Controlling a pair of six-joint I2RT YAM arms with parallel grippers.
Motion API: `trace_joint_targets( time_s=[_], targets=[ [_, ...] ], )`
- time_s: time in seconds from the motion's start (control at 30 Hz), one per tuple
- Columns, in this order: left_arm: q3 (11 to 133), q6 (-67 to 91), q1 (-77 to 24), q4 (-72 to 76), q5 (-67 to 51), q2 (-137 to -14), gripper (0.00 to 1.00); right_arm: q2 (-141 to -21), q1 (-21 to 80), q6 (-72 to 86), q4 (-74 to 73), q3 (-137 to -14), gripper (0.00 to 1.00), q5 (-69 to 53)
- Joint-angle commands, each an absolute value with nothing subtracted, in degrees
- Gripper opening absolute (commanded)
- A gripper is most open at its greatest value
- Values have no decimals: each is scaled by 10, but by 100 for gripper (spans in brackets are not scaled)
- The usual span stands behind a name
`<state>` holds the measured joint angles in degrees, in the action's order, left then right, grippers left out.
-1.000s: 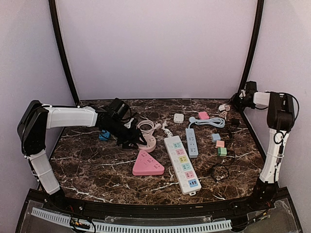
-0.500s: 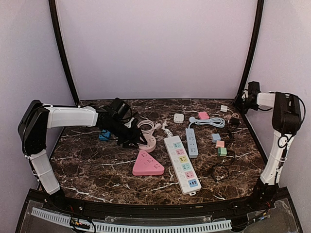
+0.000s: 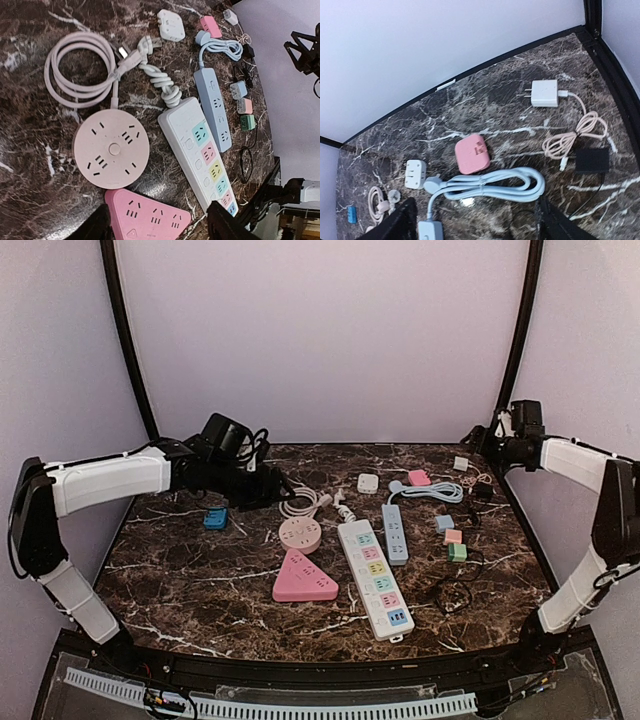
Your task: Pull the plug off the socket
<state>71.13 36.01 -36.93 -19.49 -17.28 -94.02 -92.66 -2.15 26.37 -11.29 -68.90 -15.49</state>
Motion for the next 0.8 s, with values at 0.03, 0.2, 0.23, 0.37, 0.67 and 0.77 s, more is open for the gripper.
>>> trace_joint_targets(
  time_s=[0.03, 0.2, 0.23, 0.37, 0.67, 0.77],
  targets=[
    [685, 314, -363, -161, -64, -847, 76, -824, 31, 236, -80, -605, 89, -115],
    [637, 312, -337, -131, -19, -789, 96, -725, 40, 217, -37, -527, 99, -80],
    [631, 315, -333, -124, -17, -774, 98, -707, 40, 211, -26, -512, 99, -71],
    [602, 320, -297, -126, -19, -747, 99, -665, 38, 181, -2, -474, 99, -20],
    [582, 323, -245, -159, 36, -718, 99, -676, -51, 130, 151, -380, 99, -16],
    [568, 327, -233, -160, 97, -714, 99, -696, -59, 108, 279, -319, 99, 17]
  ],
)
